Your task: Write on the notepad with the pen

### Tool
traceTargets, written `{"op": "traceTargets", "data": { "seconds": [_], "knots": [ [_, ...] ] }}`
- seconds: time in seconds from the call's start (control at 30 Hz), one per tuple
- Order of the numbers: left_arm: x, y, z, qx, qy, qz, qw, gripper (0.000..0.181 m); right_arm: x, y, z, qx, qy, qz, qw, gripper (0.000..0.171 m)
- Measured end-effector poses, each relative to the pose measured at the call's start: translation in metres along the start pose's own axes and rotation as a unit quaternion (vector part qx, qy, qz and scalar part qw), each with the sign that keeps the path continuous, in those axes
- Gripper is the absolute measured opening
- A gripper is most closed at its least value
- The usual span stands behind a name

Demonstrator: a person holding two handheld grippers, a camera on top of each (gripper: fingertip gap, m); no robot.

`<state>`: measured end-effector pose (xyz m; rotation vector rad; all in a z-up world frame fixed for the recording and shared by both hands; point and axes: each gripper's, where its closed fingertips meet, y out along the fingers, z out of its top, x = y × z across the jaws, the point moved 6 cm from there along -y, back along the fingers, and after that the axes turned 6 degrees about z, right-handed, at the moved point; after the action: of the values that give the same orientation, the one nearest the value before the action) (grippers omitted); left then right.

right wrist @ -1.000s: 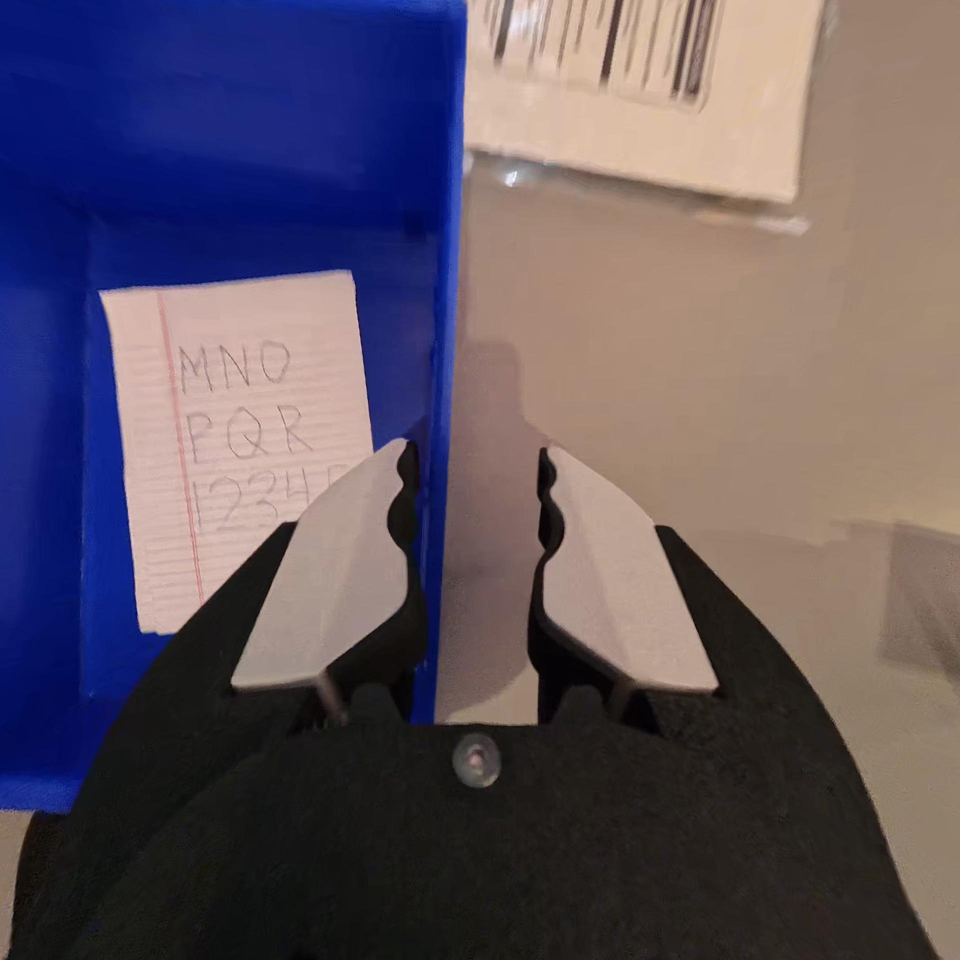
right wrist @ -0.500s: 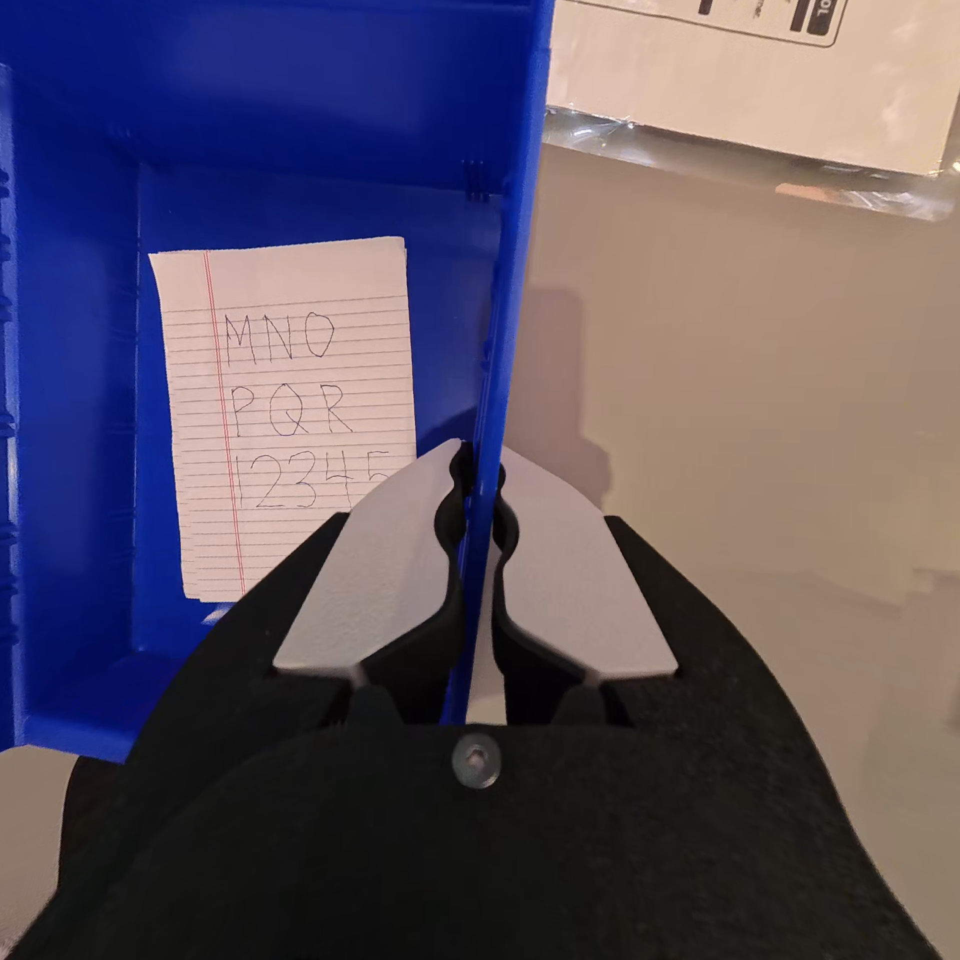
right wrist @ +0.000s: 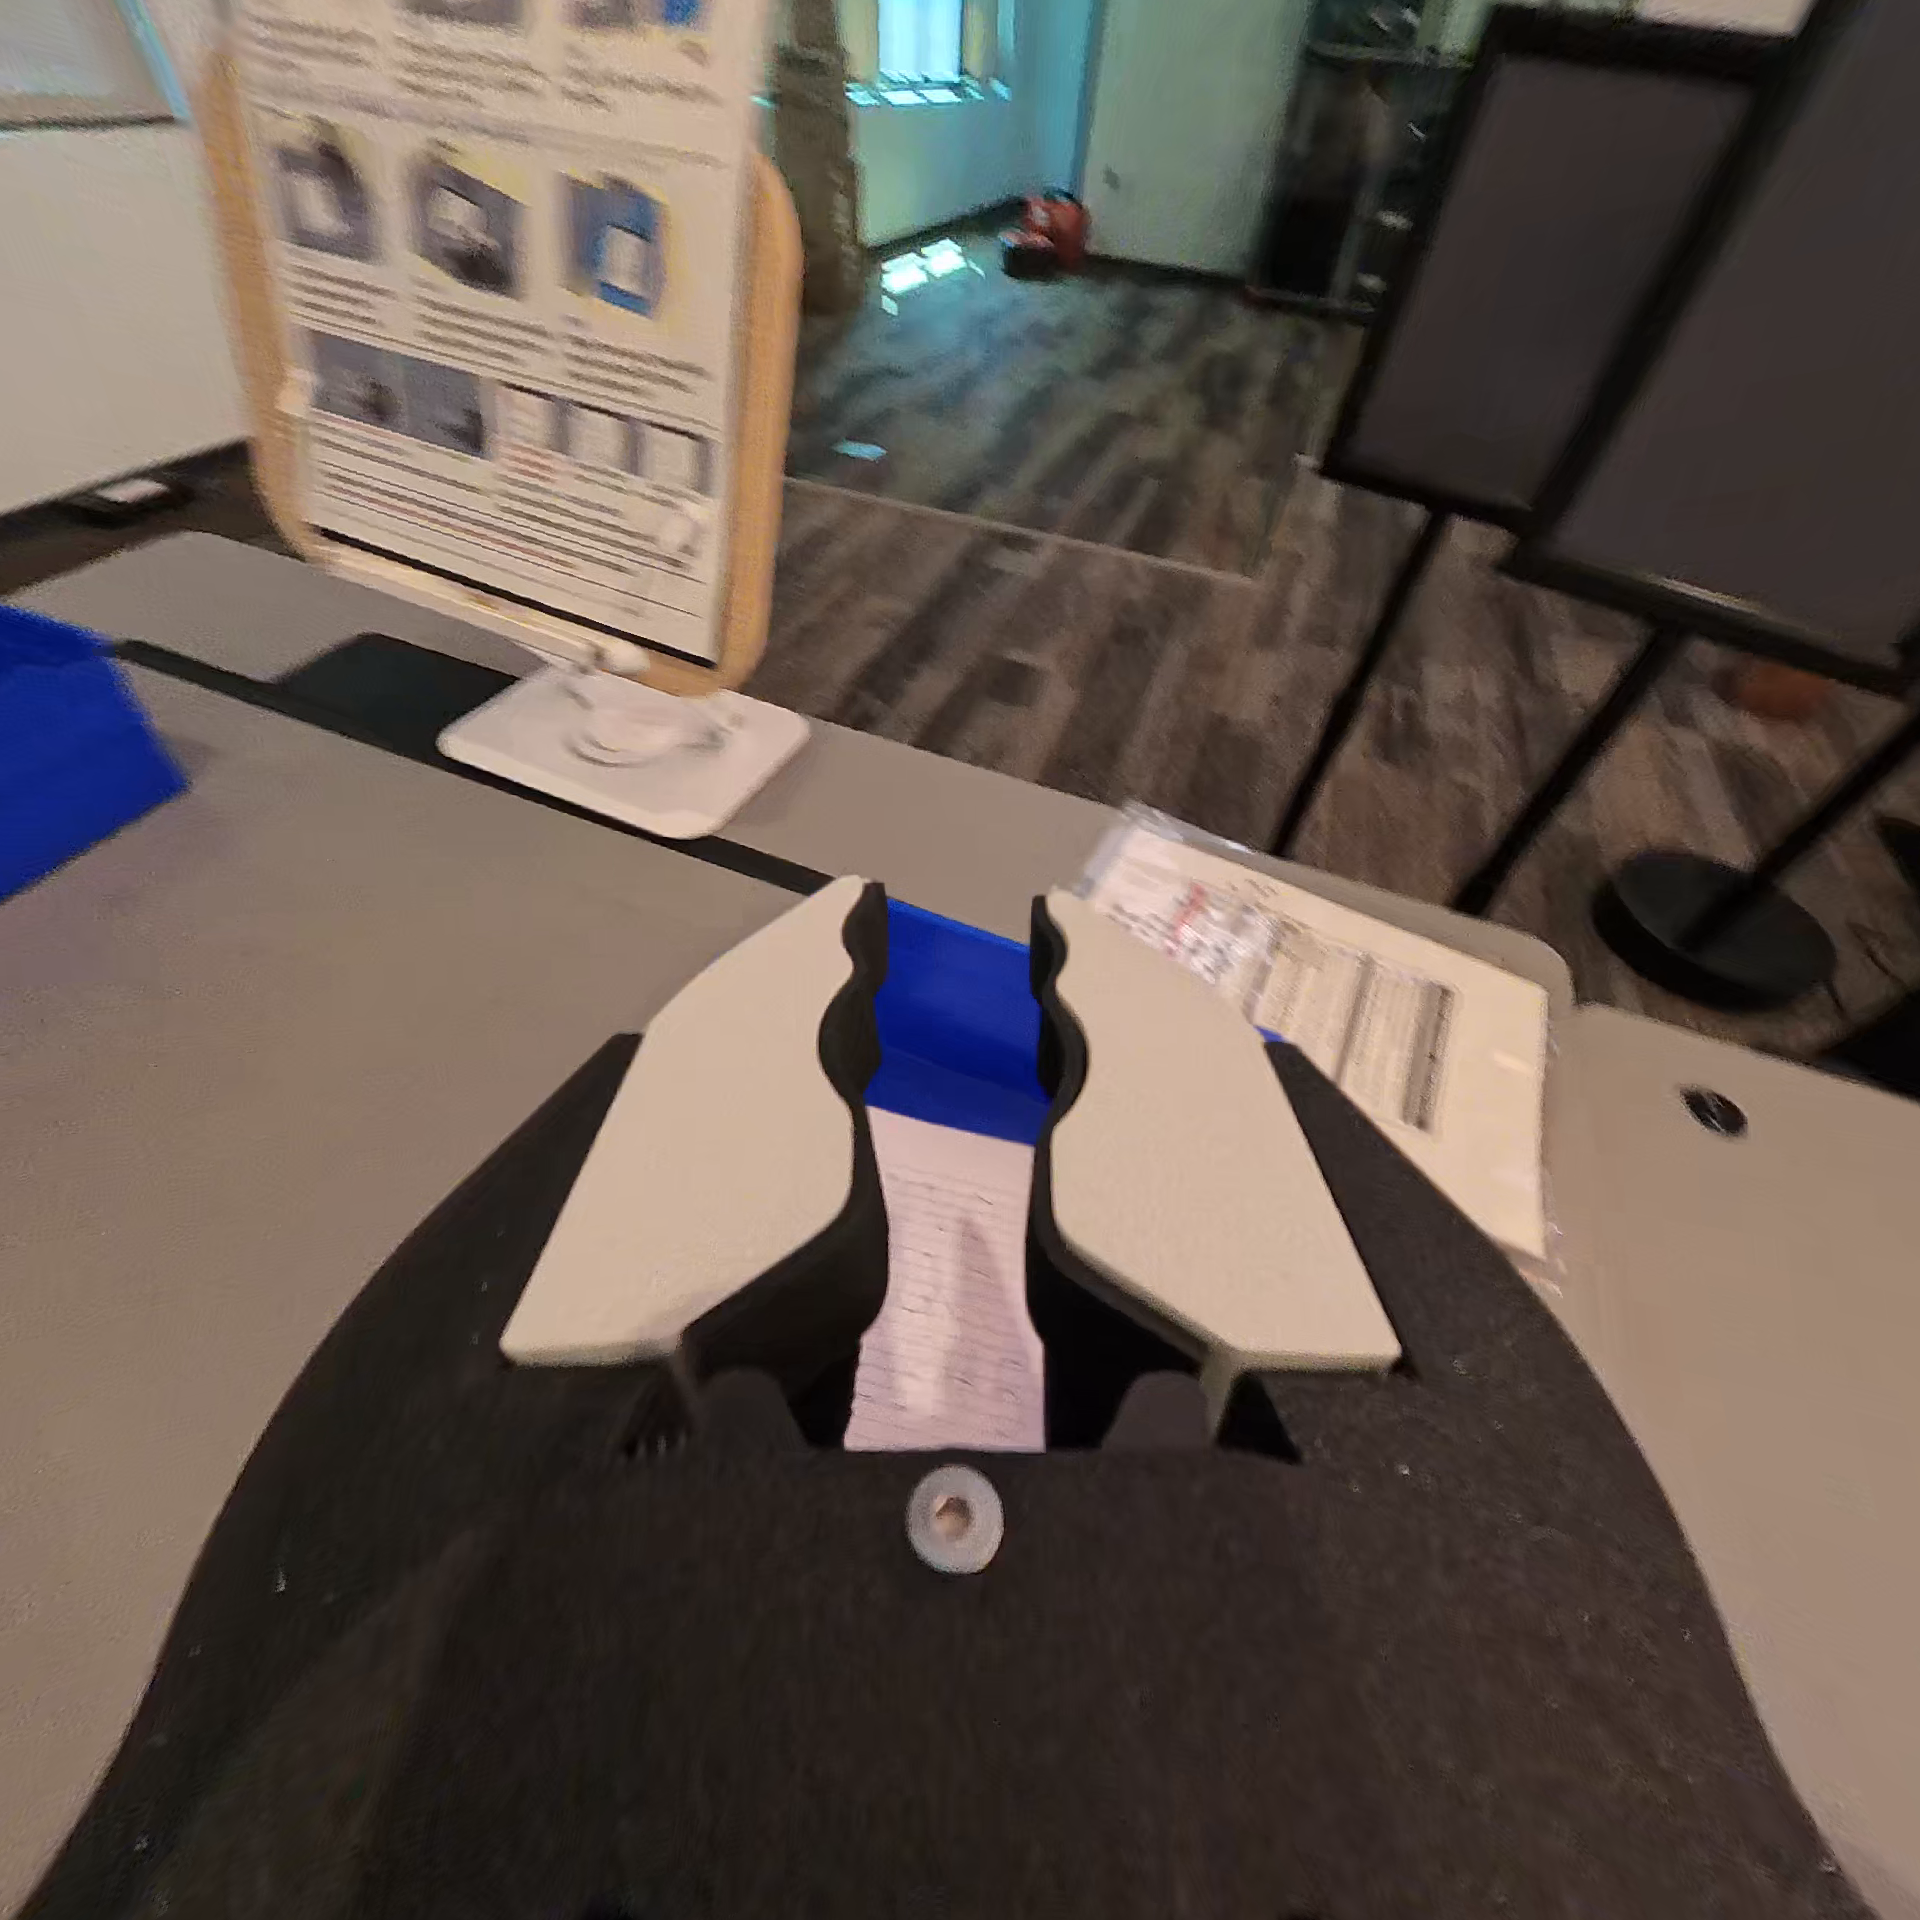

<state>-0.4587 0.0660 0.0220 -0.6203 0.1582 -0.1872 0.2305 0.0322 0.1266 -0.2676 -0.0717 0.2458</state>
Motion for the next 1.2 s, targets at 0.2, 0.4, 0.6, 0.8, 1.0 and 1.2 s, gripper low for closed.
{"op": "traceTargets", "data": {
  "seconds": [0.2, 0.4, 0.6, 0.8, 1.0, 1.2],
  "knots": [
    [-0.007, 0.062, 0.011, -0.097, 0.057, 0.013, 0.994, 0.044, -0.071, -0.006, 0.040, 0.037, -0.038, 0.113, 0.992, 0.024],
    [-0.017, 0.110, 0.018, -0.191, 0.031, 0.002, 0.981, 0.043, -0.096, 0.016, 0.029, -0.009, -0.031, 0.168, 0.985, 0.027],
    [-0.020, 0.139, 0.010, -0.246, -0.002, -0.015, 0.969, 0.049, -0.090, 0.031, 0.013, -0.048, -0.039, 0.186, 0.981, 0.026],
    [-0.022, 0.163, 0.004, -0.273, 0.001, 0.000, 0.962, 0.046, -0.075, 0.030, 0.007, -0.053, -0.033, 0.170, 0.984, 0.026],
    [-0.025, 0.174, 0.000, -0.282, 0.002, 0.006, 0.959, 0.040, -0.063, 0.023, 0.005, -0.043, -0.021, 0.163, 0.985, 0.025],
    [-0.026, 0.178, -0.005, -0.284, 0.013, 0.009, 0.959, 0.033, -0.051, 0.021, 0.001, -0.043, -0.005, 0.152, 0.988, 0.024]
  ]
}}
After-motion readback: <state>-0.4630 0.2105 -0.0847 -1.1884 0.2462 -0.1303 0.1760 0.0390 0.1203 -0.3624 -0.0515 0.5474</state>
